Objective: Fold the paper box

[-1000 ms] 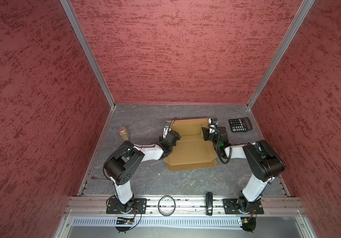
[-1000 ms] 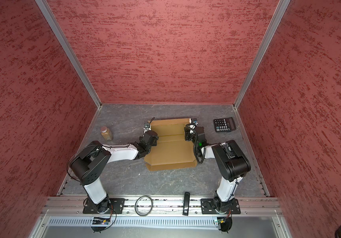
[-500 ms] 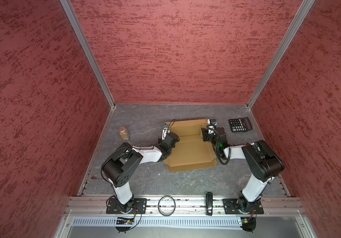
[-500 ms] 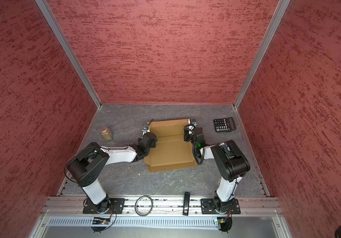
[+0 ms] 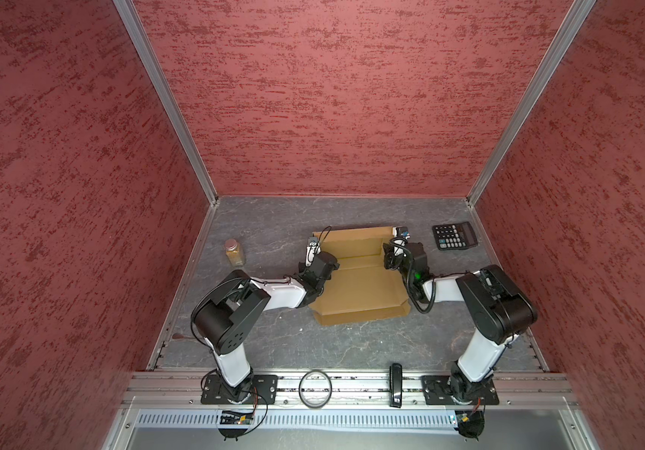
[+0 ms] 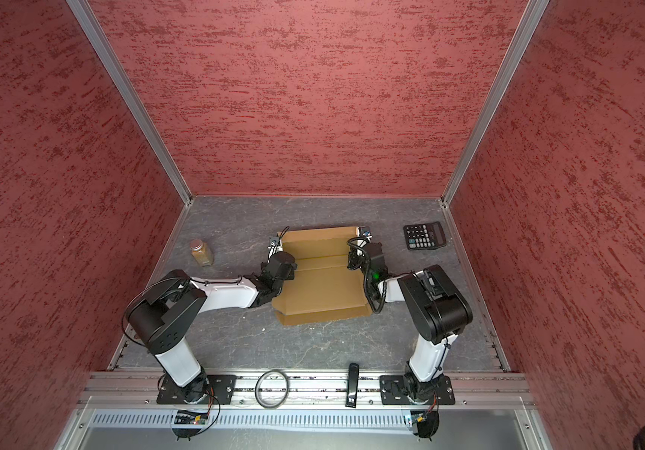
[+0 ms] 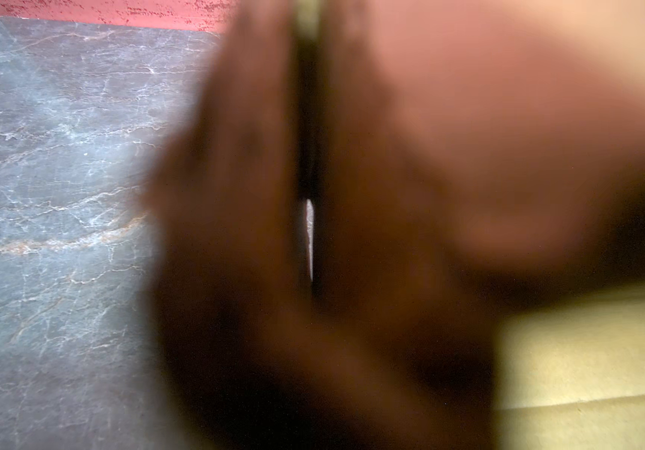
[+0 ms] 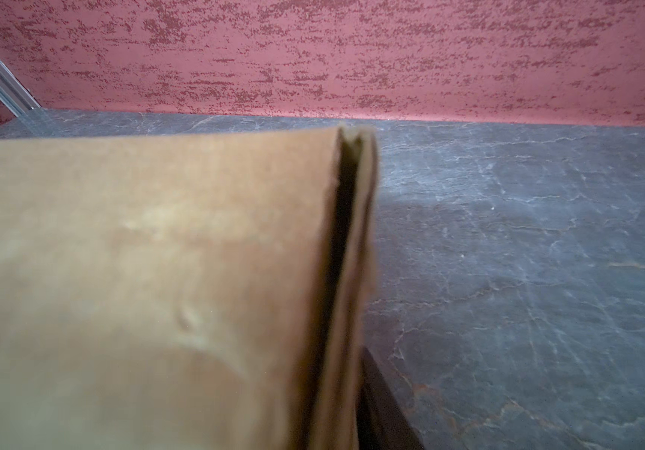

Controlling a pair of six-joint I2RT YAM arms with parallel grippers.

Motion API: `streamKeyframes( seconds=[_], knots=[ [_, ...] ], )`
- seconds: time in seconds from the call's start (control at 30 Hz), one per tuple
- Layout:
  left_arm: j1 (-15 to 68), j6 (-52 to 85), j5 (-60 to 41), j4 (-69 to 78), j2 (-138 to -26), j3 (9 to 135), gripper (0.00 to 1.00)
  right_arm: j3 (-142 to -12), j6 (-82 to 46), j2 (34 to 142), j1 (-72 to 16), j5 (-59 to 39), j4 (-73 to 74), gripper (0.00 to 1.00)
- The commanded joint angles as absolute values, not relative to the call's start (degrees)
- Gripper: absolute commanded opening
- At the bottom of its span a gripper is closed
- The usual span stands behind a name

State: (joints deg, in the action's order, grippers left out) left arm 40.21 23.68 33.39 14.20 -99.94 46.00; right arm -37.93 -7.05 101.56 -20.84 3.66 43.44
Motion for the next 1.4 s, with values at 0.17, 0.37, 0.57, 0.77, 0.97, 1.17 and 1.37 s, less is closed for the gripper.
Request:
streamKeyframes(
  seconds=[0.17, 0.37, 0.57, 0.77, 0.97, 1.17, 1.37],
  knots=[
    [41.75, 24.3, 27.69, 11.89, -99.93, 43.71, 0.09, -37.25, -7.09, 104.66, -23.09, 1.17, 43.64, 0.19],
    [41.65, 24.39, 27.66, 12.19, -100.27, 43.75, 0.09, -37.78, -6.79, 105.48, -23.15, 1.27, 42.99, 0.18],
    [41.62, 24.43, 27.42, 12.5, -100.06, 44.0, 0.09, -38.56, -5.69, 105.37, -23.19, 1.92, 42.23, 0.15],
    [41.58, 24.35, 27.25, 12.27, -99.49, 44.24, 0.09, -39.15, -4.68, 105.13, -23.2, 1.93, 41.28, 0.14],
    [41.3, 24.21, 26.98, 11.92, -98.55, 44.13, 0.09, -39.15, -3.73, 104.92, -23.28, 2.24, 39.95, 0.13],
    [40.96, 23.92, 26.37, 12.14, -97.76, 44.24, 0.09, -39.28, -3.09, 105.02, -23.47, 2.7, 39.46, 0.12],
    [40.69, 23.73, 25.8, 11.94, -97.48, 44.54, 0.09, -39.97, -1.9, 105.37, -23.71, 3.23, 38.59, 0.12]
  ],
)
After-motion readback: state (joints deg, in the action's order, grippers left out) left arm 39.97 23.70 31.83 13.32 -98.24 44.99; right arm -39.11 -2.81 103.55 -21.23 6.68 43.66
